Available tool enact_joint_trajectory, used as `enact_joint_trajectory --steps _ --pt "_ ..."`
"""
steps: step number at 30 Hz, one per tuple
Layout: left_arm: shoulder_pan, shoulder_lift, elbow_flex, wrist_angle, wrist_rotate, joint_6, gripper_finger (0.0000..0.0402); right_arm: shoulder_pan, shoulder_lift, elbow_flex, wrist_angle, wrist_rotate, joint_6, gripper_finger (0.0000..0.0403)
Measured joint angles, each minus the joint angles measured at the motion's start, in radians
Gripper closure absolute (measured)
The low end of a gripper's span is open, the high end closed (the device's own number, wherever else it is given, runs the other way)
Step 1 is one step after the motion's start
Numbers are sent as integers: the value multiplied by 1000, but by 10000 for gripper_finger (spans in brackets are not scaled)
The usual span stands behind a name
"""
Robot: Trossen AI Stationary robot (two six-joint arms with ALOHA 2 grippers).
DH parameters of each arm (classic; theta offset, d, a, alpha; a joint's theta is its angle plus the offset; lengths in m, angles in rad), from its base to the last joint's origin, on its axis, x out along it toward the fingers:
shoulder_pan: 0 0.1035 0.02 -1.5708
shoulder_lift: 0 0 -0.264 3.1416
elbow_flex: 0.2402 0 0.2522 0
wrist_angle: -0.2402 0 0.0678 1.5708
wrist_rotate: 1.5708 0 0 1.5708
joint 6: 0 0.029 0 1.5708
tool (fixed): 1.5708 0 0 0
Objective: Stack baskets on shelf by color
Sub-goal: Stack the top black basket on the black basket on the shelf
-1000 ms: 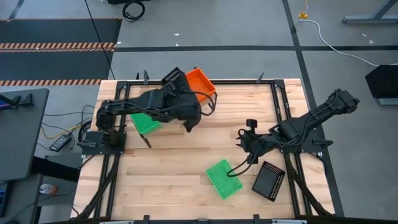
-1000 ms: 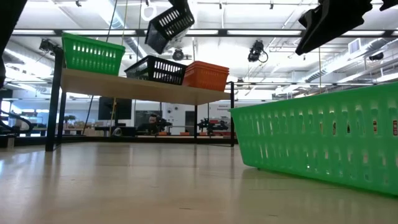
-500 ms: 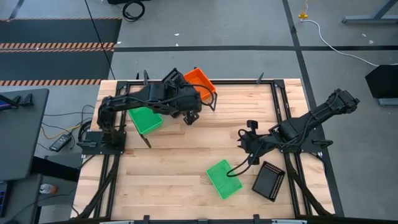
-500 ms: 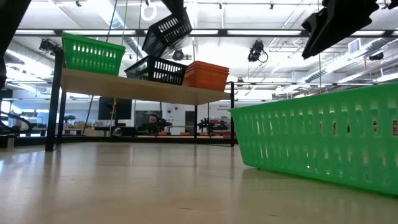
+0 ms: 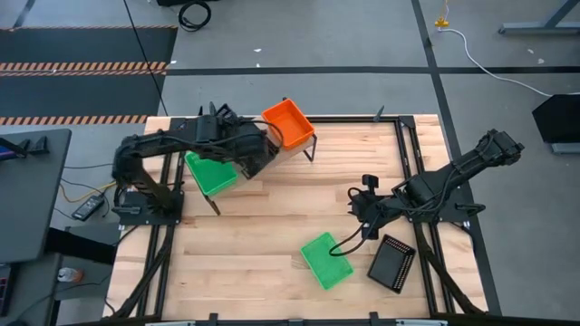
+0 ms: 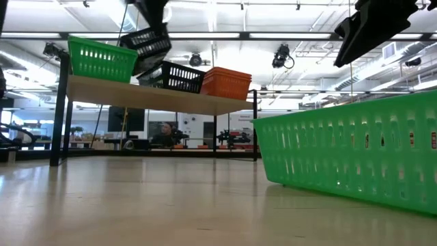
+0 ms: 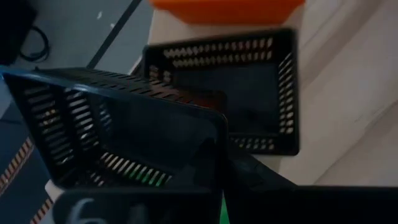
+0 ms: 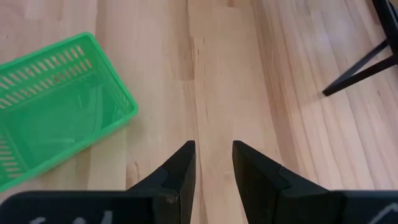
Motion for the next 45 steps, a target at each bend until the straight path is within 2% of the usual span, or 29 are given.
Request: enact_joint_trajectory --steps 8,17,29,35,45 --pt "-1 -20 -23 21 55 -34 385 -29 0 0 40 16 -41 290" --pt "0 -15 6 126 82 -42 384 -70 0 0 53 16 -54 290" --pt "0 38 1 175 80 3 379 -74 0 0 53 -19 -59 290" --pt "4 56 1 169 92 13 356 -73 0 0 50 -29 -55 290" --pt "12 56 1 163 109 11 290 -73 0 0 51 -29 -55 290"
